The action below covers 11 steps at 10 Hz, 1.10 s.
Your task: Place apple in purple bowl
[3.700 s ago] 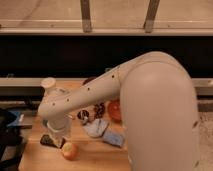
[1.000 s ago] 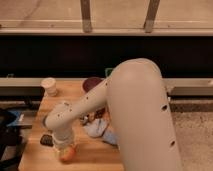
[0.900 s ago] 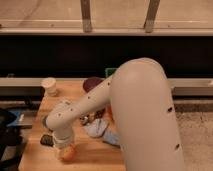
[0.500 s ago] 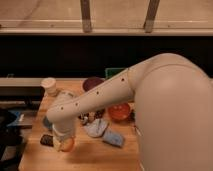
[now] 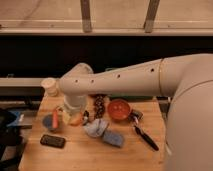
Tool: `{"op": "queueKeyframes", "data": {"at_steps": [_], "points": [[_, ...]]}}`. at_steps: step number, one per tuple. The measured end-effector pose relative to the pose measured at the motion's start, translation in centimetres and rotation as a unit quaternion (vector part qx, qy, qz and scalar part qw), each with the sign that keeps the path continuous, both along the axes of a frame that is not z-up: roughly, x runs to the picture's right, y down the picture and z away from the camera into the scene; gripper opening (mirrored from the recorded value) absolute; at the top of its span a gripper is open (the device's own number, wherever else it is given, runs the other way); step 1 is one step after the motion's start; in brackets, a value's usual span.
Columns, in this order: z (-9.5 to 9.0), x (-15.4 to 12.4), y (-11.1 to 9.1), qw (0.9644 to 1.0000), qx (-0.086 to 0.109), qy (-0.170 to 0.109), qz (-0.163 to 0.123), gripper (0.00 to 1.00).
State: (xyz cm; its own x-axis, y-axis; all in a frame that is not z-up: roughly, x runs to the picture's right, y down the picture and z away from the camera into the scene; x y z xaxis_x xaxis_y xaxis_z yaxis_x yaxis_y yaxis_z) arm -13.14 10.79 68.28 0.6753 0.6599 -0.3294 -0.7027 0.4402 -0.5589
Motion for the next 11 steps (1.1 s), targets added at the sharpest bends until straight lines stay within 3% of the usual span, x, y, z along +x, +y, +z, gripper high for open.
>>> {"op": "queueKeyframes", "data": {"at_steps": [2,3,8,9,11], "points": [[1.3,2.8,-4.9,0.9994,0.019,-0.004,0.027,0.20],[1.4,3.2,-5.7,0.9992,0.023,-0.005,0.032,0.20],[1.6,3.1,-5.6,0.9992,0.023,-0.007,0.033,0.20],[1.8,3.1,-5.5,0.9986,0.029,-0.006,0.045,0.20],[3.8,3.8,-6.8,0.9967,0.046,0.000,0.066,0.20]]}}
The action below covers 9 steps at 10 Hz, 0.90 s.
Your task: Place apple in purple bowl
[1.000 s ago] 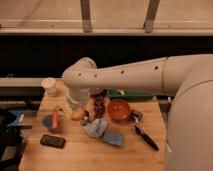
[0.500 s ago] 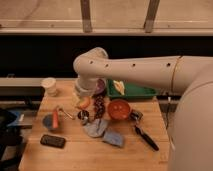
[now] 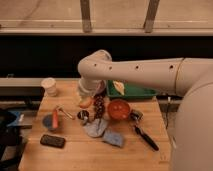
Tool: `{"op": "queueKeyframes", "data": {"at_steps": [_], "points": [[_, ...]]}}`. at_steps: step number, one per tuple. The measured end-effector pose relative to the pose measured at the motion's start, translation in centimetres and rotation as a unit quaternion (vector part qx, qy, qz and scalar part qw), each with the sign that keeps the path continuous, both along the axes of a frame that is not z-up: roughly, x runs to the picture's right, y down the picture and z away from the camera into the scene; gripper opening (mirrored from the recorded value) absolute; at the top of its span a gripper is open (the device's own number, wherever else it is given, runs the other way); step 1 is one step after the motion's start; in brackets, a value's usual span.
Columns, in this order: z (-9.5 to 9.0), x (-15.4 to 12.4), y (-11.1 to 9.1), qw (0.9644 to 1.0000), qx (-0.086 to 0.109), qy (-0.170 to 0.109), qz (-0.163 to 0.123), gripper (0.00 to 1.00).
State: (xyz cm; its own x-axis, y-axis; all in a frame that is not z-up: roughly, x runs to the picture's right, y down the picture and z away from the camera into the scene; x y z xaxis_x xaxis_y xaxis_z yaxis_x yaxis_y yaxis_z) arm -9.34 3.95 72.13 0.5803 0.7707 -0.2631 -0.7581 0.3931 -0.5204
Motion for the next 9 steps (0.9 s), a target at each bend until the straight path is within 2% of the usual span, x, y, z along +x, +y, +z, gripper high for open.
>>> {"op": "queueKeyframes", "data": {"at_steps": [2,4,6,7,9], "points": [[2.4,-0.6,-2.4,0.9996,0.020,-0.004,0.019,0.20],[4.8,-1.5,-5.1,0.9992,0.027,-0.018,0.025,0.20],[6.5,-2.0,-6.9,0.9991,0.021,-0.029,0.022,0.20],[7.6,-1.4,-7.7,0.9990,0.017,-0.031,0.027,0.20],[8.9,-0.8,-8.4,0.9983,0.010,-0.044,0.039,0.20]]}}
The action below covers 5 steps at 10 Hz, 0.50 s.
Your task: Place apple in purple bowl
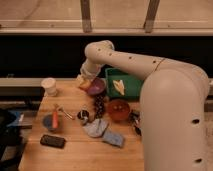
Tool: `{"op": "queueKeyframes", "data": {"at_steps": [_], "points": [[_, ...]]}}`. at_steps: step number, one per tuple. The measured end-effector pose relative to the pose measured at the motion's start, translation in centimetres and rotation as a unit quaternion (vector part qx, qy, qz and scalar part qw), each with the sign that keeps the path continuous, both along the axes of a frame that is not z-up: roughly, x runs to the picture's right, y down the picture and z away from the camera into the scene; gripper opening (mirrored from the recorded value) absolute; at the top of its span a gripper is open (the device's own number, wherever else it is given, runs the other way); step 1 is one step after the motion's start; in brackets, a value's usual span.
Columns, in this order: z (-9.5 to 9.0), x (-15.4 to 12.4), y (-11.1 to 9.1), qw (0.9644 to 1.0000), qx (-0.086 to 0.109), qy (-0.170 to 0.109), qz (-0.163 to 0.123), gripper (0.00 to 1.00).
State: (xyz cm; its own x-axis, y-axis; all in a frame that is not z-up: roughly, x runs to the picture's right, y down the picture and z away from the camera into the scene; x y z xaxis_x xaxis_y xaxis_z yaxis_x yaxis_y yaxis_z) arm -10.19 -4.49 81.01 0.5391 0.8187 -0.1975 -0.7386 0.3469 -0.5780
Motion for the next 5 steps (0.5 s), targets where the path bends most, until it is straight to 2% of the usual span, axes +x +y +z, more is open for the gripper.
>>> {"op": "queueKeyframes", "data": {"at_steps": [1,3,5], "points": [[0.7,0.3,-0.2,0.9999,-0.003,-0.009,0.011,0.20],[2.4,3.2,-0.3,0.9986,0.007,-0.016,0.050,0.20],[3.0,4.2,0.9,0.9956,0.050,-0.021,0.077,0.20]]}}
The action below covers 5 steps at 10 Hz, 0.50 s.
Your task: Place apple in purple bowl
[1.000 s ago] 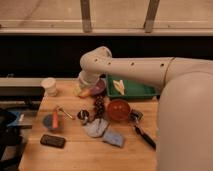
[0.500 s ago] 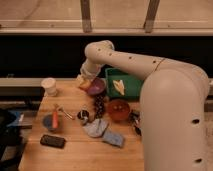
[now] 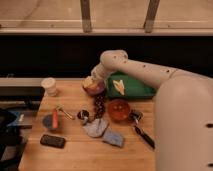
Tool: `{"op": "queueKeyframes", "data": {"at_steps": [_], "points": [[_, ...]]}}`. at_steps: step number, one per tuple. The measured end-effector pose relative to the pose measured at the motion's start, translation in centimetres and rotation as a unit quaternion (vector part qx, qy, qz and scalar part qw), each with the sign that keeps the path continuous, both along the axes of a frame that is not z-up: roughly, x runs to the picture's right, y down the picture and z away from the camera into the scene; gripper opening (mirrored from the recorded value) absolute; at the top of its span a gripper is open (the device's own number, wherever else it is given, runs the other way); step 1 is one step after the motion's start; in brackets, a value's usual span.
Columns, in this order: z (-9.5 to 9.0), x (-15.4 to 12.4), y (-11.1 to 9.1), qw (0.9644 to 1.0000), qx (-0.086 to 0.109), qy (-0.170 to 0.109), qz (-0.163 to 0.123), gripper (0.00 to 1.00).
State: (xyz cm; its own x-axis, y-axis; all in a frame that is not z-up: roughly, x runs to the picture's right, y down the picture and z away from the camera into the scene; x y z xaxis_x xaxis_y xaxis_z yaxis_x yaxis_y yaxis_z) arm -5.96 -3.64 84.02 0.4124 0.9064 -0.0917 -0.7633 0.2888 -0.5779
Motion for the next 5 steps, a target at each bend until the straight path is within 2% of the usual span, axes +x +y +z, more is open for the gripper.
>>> {"op": "queueKeyframes", "data": {"at_steps": [1,5], "points": [[-0.03,0.29,0.20,1.0000,0.006,0.000,0.001,0.20],[-0.11,0.11,0.18,1.0000,0.006,-0.001,0.002,0.20]]}}
